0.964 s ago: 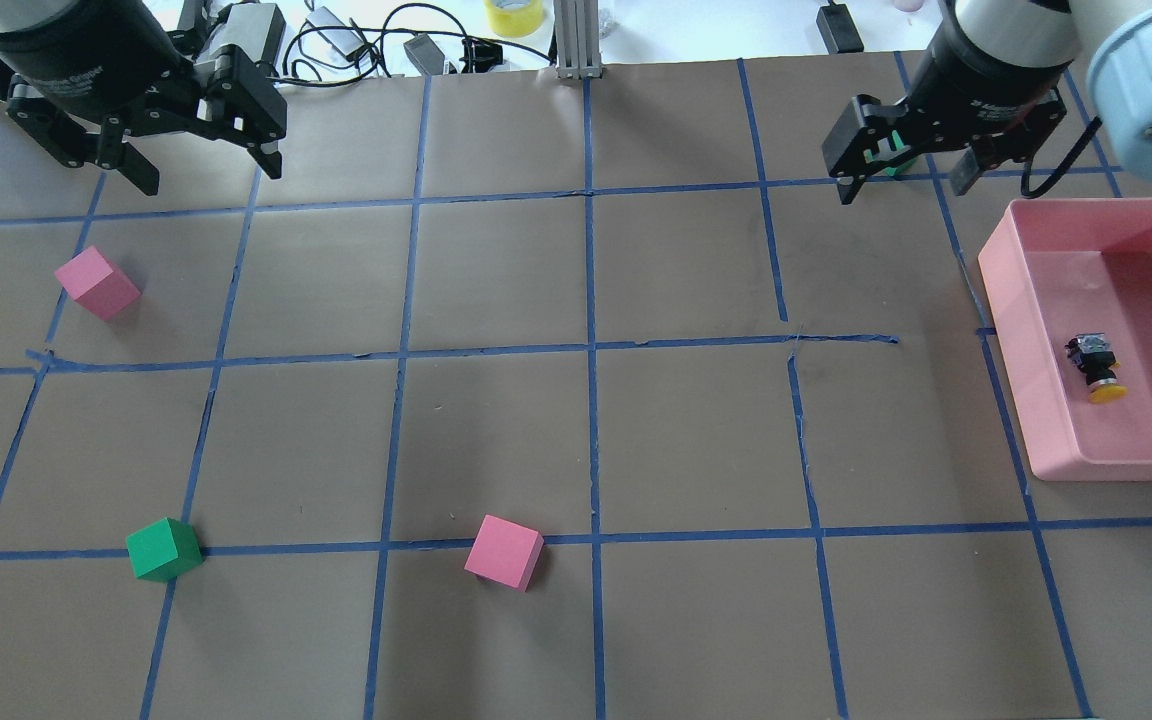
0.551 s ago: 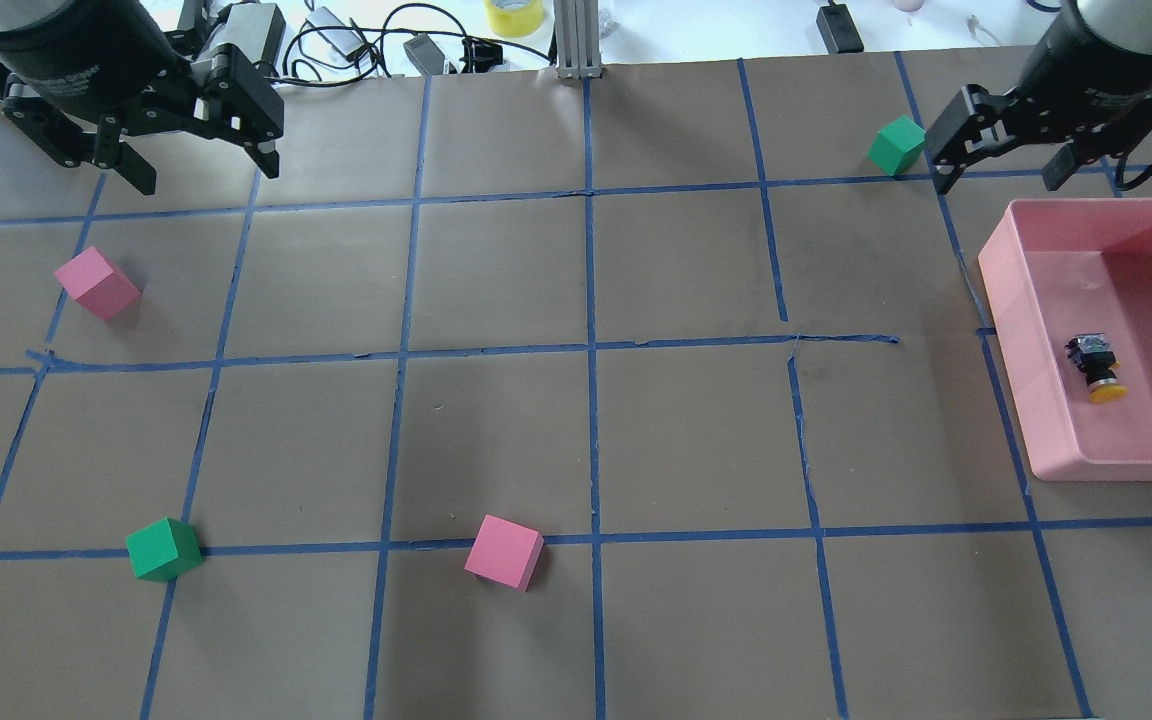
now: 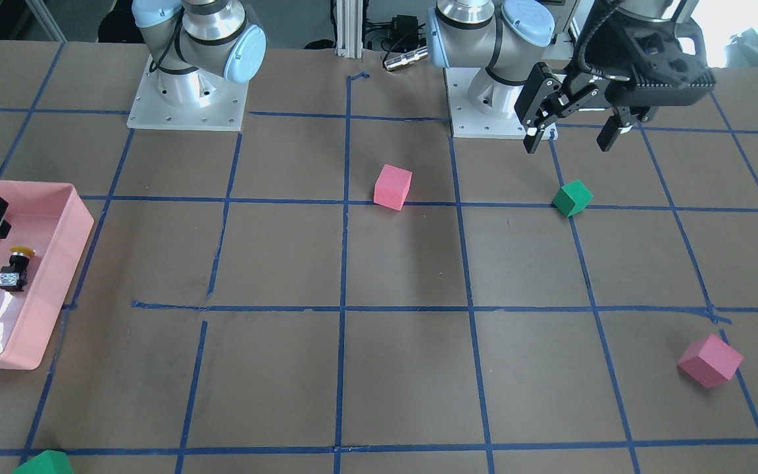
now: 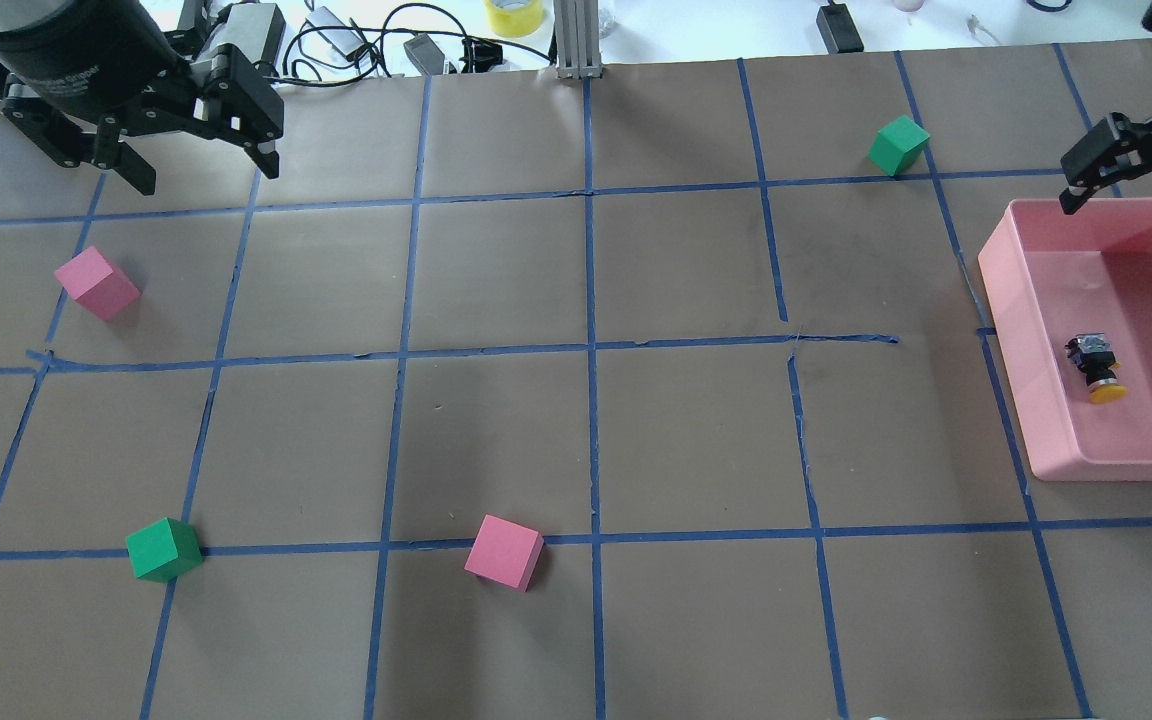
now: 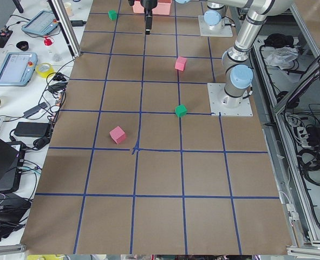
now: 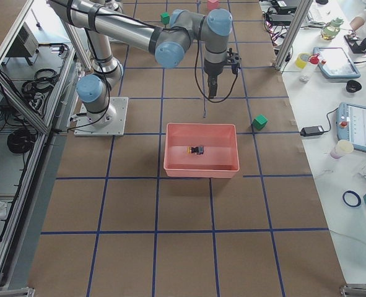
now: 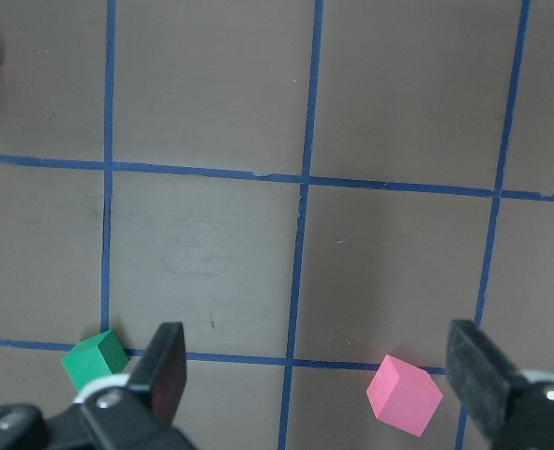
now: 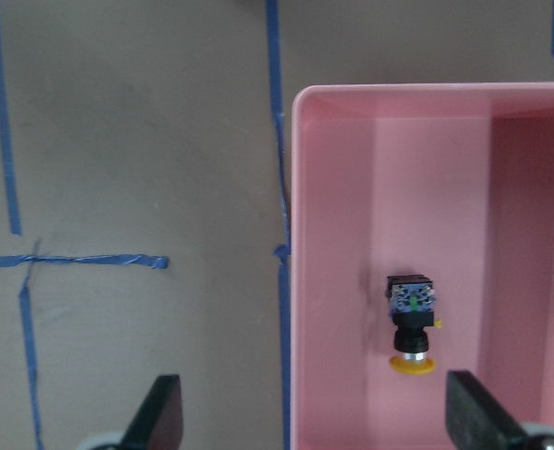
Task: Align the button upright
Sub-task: 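Move the right gripper over the pink box toward the black button switch, then lower the right gripper into the box around the button switch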
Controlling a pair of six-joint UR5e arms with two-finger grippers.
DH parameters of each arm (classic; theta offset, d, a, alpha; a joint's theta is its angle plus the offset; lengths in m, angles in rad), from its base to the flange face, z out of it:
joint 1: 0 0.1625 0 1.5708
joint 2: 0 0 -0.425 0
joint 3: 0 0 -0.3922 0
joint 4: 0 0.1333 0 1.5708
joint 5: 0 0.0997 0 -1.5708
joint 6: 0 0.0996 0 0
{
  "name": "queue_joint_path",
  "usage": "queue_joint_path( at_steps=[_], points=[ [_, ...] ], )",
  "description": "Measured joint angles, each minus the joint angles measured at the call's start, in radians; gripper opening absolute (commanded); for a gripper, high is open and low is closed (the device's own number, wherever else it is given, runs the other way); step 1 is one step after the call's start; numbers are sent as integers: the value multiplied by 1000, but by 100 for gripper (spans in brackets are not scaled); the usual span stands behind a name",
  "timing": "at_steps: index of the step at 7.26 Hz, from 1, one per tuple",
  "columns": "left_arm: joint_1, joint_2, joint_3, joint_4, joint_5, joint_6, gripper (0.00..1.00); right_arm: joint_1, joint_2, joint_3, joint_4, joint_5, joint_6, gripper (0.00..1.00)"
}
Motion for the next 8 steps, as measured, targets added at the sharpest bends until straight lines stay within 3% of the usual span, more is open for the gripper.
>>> queue_joint_path(
  at_steps=[4,8],
  points=[
    [0,1,0,0,1,0,100,-106,103,108,-228,-19,-111,99],
    [0,2,0,-1,2,0,100,-134,145,137,-303,-23,-182,100]
  ],
)
